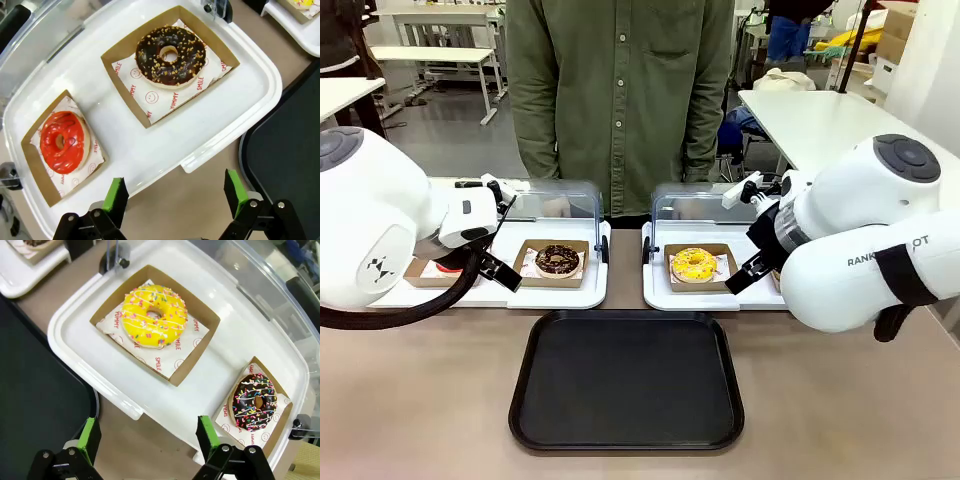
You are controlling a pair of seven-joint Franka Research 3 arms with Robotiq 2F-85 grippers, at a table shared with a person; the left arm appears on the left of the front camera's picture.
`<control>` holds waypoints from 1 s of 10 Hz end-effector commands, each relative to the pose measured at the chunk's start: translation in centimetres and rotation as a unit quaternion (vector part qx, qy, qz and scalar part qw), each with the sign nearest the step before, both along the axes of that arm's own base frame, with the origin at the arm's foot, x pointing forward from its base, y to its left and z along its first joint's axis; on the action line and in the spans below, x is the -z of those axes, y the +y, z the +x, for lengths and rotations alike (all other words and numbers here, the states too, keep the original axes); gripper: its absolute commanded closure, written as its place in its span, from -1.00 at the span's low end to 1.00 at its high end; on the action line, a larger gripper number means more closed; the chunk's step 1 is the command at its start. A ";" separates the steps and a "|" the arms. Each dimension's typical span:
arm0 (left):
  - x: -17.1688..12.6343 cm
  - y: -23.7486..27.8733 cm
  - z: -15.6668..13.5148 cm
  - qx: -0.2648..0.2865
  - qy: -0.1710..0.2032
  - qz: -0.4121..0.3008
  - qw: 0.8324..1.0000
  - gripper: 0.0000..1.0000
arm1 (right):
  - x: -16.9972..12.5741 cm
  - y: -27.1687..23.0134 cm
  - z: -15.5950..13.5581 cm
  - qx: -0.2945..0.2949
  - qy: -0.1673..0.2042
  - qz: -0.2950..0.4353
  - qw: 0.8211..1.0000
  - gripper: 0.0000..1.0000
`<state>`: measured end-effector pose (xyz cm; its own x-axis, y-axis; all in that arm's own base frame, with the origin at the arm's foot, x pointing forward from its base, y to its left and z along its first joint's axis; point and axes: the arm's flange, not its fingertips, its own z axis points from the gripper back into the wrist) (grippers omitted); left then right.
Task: Move the third donut from the left to the tray.
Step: Pick up the Paper togo box containing the Donut indicated by the person and place it on the Handle tray.
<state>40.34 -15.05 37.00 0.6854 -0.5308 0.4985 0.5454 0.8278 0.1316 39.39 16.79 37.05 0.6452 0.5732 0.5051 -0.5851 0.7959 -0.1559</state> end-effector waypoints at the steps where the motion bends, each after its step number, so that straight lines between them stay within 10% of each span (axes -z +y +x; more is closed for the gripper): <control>1: 0.0 0.0 0.0 0.000 0.000 0.000 1.000 -1.00 | 0.0 0.0 0.0 0.000 0.000 0.000 1.000 -1.00; 10: 0.0 0.0 0.0 0.000 0.000 0.000 1.000 -1.00 | 0.0 0.0 0.0 0.000 0.000 0.000 1.000 -1.00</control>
